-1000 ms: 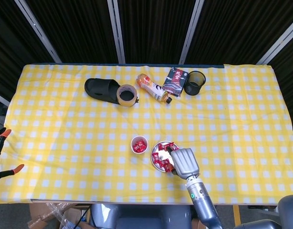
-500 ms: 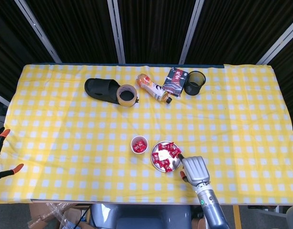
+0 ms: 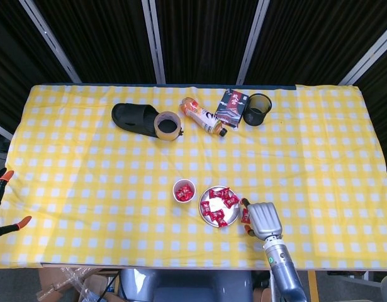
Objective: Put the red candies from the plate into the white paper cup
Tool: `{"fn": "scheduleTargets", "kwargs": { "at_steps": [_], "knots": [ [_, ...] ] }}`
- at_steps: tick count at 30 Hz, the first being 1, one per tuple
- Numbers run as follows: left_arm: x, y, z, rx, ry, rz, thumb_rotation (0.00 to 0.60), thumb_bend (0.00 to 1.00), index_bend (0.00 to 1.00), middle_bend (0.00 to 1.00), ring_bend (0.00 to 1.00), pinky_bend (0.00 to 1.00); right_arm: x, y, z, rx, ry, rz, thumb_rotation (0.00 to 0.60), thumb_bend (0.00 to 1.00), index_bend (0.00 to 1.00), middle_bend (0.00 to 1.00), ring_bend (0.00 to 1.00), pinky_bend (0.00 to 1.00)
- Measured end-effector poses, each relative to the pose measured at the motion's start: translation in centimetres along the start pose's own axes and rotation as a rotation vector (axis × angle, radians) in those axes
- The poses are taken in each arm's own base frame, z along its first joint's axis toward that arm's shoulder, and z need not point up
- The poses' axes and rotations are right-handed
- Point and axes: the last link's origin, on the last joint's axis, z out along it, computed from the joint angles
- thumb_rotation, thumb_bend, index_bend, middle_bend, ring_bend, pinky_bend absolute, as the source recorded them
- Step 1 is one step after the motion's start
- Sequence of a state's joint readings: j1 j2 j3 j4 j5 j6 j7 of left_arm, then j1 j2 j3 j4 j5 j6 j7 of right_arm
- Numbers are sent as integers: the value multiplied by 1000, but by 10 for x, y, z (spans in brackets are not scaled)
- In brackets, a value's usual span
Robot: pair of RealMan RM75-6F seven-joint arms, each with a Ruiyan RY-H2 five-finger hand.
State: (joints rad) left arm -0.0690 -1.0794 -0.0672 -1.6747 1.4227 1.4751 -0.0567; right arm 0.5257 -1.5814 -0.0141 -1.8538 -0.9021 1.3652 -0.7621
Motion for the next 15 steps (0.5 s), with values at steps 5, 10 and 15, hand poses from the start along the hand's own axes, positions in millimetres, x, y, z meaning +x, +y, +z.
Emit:
{"fn": "scheduleTargets", "kwargs": {
  "at_steps": [5, 10, 15],
  "knots": [
    [0, -1, 0, 4, -2, 2, 600, 46, 0, 0, 0, 0, -4, 0, 3, 3, -10, 2, 600, 314, 341, 790, 940, 837],
    [-1, 0, 0, 6, -3, 4, 600, 46, 0, 0, 0, 0, -6, -2, 6, 4, -9, 7, 600, 313, 369, 790, 940, 837],
    [0, 0, 0, 8, 1, 3, 600, 46, 0, 0, 0, 0, -7, -1, 9, -2, -15, 10, 600, 314, 379, 790, 940, 837]
  ]
}}
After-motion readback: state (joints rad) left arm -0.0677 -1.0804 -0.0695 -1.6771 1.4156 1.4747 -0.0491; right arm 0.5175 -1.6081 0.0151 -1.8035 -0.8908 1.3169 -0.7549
